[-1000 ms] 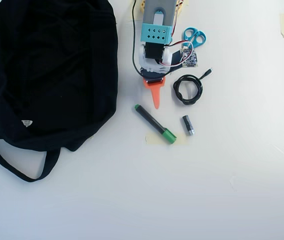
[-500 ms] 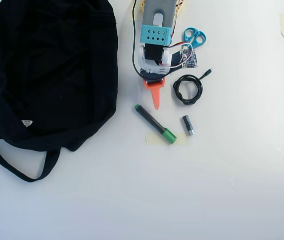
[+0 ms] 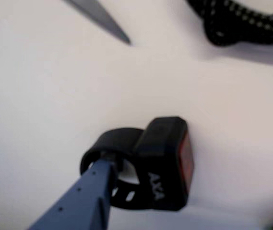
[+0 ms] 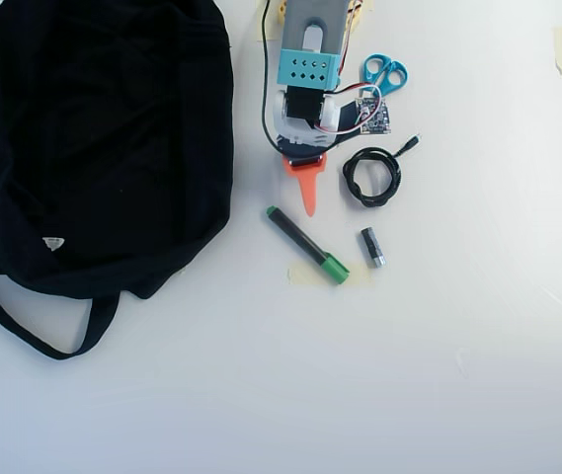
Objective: Put the bike light into the black bag
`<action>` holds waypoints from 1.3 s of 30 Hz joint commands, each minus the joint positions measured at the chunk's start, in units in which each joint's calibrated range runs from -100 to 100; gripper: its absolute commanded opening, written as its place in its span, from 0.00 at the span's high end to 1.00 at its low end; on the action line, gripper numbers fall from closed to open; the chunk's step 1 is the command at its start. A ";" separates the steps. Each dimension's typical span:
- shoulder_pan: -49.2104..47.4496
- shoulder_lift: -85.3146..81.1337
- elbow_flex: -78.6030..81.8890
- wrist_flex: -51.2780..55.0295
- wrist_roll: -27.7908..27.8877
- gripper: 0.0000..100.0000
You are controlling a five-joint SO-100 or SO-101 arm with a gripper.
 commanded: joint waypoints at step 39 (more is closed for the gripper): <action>0.76 1.37 -0.26 -0.37 0.55 0.83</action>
